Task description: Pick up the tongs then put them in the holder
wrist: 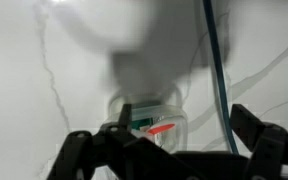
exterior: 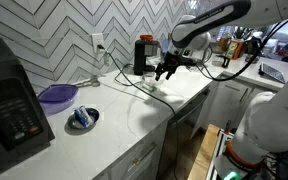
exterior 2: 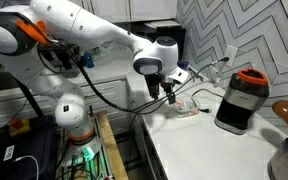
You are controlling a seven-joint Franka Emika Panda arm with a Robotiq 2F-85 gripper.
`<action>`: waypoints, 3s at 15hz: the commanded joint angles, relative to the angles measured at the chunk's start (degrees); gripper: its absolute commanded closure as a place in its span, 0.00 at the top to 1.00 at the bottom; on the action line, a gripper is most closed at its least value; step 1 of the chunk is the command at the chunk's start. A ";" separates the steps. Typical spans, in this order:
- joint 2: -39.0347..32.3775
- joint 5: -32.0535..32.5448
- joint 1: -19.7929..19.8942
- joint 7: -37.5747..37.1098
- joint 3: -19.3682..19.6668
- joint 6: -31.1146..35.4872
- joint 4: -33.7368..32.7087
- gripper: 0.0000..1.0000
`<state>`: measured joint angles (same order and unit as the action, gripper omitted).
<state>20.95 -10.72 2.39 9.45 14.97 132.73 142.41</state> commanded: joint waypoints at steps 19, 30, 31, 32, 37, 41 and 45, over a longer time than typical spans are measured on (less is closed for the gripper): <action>-6.98 -20.53 -5.56 6.59 -1.92 1.31 -11.34 1.00; -17.15 -16.32 -6.05 -6.56 -11.86 6.54 -20.62 1.00; -18.90 -12.81 -5.93 -7.97 -12.60 6.86 -22.46 1.00; -20.84 -5.67 -5.53 -10.84 -13.33 6.04 -25.03 1.00; -30.01 13.19 -6.38 -15.93 -15.35 -6.40 -40.61 1.00; -37.71 13.16 -7.07 -6.06 -18.11 -15.86 -54.94 1.00; -45.54 12.60 -7.90 3.64 -21.40 -23.32 -68.78 1.00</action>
<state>-17.64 2.74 -5.16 6.22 -4.79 115.76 84.91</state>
